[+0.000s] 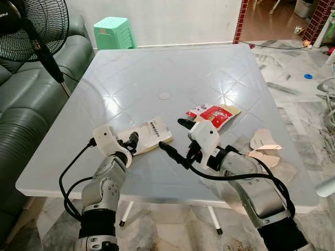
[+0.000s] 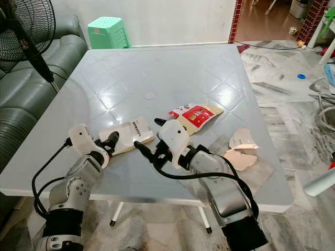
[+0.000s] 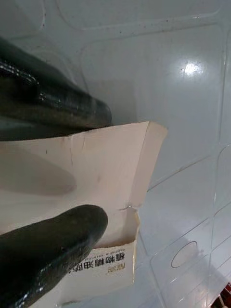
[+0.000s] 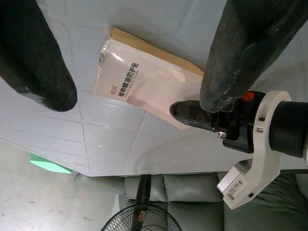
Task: Picking trash to rubbish bin
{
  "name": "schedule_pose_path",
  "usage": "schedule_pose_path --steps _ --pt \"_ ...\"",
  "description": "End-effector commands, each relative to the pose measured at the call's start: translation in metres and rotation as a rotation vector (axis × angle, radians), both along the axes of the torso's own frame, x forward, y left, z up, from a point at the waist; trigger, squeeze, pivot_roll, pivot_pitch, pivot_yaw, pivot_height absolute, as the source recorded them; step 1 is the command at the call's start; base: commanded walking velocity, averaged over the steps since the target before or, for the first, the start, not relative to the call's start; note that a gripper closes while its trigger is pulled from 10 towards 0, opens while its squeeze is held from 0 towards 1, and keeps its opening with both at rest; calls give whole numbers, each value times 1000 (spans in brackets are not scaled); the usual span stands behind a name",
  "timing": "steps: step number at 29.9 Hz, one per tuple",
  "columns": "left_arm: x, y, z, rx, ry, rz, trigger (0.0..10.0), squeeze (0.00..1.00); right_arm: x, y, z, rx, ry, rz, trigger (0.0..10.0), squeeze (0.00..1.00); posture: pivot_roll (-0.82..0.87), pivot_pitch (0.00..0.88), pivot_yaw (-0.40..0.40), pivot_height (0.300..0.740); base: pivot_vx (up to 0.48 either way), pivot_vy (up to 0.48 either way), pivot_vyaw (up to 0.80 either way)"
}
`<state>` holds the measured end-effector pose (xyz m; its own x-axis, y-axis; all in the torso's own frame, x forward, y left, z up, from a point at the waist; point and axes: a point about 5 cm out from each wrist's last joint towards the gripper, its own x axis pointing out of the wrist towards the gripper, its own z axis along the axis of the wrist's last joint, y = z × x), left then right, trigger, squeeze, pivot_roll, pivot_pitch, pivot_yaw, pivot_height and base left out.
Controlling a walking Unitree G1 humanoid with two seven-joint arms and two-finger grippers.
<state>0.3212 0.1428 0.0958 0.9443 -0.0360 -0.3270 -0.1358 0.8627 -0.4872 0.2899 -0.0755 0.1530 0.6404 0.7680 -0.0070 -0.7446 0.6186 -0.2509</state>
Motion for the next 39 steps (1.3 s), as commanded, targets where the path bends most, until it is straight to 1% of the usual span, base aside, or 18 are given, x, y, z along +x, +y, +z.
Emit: schedule_pose_path --steps 1,5,20,27,31,35,36,37,39 --pt "-2 1 -4 -21 9 3 0 0 2 0 4 -3 -19 -8 10000 129 -44 53 61 740 0 0 0" --pt "0 4 -1 -55 -15 34 0 0 2 -1 4 -4 -19 -10 10000 125 -46 52 62 740 0 0 0" --pt "1 6 1 -99 -44 56 0 0 3 -1 4 -8 -23 -9 10000 129 -43 45 61 740 0 0 0" --pt "2 10 5 -141 -76 84 0 0 3 -1 4 -8 -23 -12 10000 125 -44 48 62 740 0 0 0" --pt "3 12 7 -147 -95 106 0 0 3 -1 4 -7 -23 -15 10000 125 -44 49 63 740 0 0 0" --pt "3 18 11 -133 -124 145 0 0 3 -1 4 -6 -23 -16 10000 122 -44 49 63 740 0 0 0" --pt "4 21 14 -114 -143 164 0 0 3 -1 4 -6 -23 -17 10000 122 -44 49 63 740 0 0 0" --pt "5 26 22 -71 -188 185 0 0 3 -1 4 -6 -23 -18 10000 122 -43 50 61 740 0 0 0" --pt "6 30 32 -24 -243 197 0 0 3 -2 4 -6 -23 -18 10000 122 -42 50 60 740 0 0 0"
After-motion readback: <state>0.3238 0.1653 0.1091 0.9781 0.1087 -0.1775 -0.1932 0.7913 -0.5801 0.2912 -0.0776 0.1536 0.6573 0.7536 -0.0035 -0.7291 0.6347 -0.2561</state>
